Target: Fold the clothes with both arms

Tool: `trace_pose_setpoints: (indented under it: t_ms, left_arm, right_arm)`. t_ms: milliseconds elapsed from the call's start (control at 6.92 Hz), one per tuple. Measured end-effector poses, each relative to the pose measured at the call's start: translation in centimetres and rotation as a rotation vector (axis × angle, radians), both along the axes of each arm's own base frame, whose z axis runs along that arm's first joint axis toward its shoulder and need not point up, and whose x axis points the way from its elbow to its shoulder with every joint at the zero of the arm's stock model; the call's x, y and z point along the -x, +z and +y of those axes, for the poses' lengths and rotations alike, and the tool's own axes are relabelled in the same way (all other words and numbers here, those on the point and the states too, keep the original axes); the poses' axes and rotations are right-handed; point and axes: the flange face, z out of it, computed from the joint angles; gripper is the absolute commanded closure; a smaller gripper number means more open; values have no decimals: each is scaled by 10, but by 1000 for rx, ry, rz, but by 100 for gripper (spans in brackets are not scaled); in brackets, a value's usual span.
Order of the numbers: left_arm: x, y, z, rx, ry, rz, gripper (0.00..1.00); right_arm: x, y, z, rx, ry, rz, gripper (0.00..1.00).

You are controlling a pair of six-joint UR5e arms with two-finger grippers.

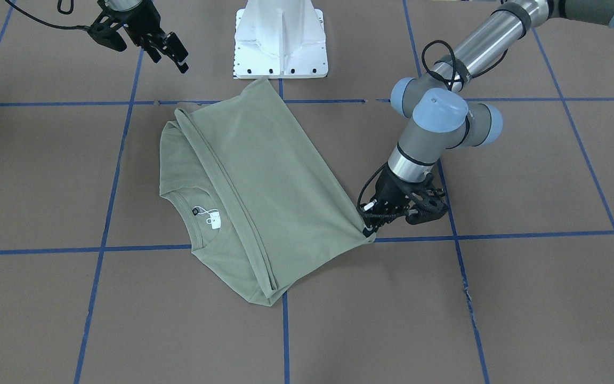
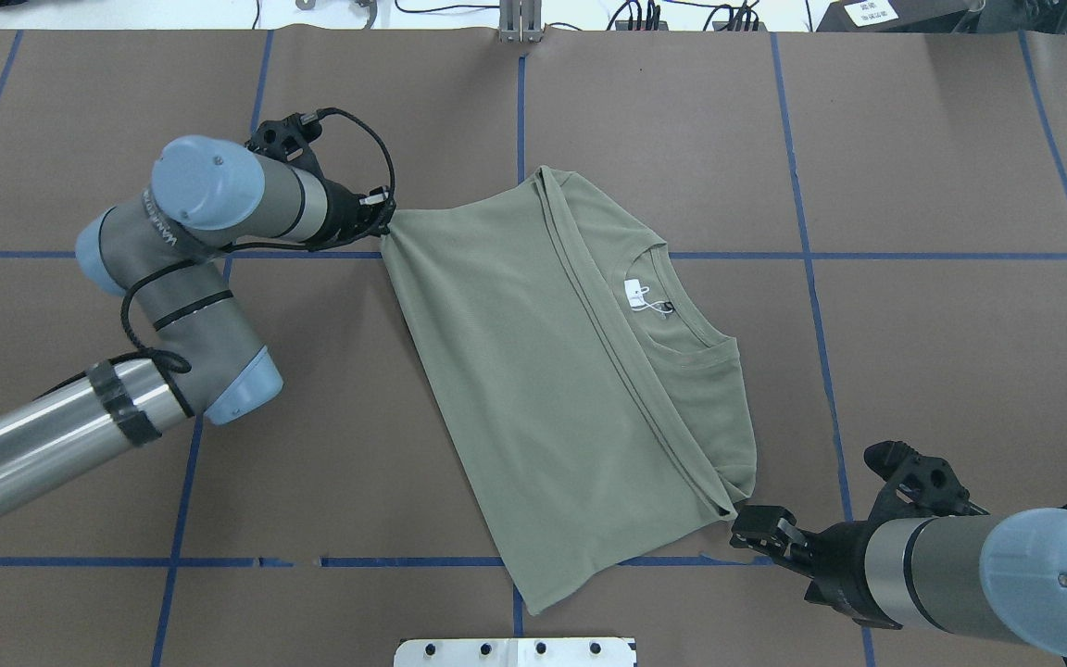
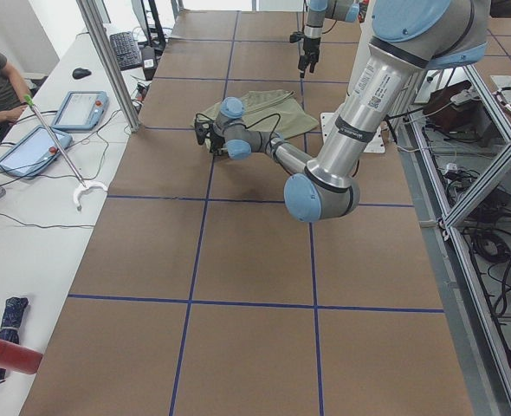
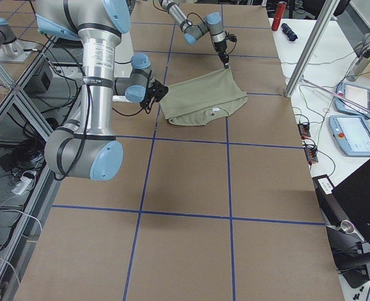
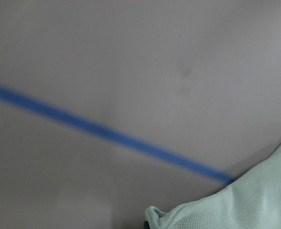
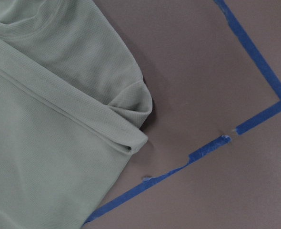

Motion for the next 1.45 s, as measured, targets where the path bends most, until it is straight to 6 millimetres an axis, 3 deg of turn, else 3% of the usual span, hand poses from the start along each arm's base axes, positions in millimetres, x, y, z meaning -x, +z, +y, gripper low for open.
trace_pose_setpoints:
  t_ms: [289,434,578,723,1012,1301,1445]
  left_arm:
    - [-9,-2,-73,-21,-85,1,100]
    - [-14,4,-94,-29,-105,5,96]
    - [-17,6,-108,-38,-122,9,79]
    - [-18,5,-116,-45,-132,12,79]
    - [-19,15,-125,-58,-147,19,58]
    - [-8,15,-130,-91,-145,29,55]
    - [5,11,-118,-109,-118,46,54]
  right_arm:
    - [9,-9,-8,-3,17,-22,0]
    - [12,-11,-13,-8,32,-27,0]
    - [19,-16,-19,-23,58,-37,0]
    - [30,-20,-25,-41,88,-43,0]
    - [46,-18,-36,-79,143,-29,0]
    - [58,-5,-46,-138,120,18,0]
    - [73,-7,-51,-197,74,48,0]
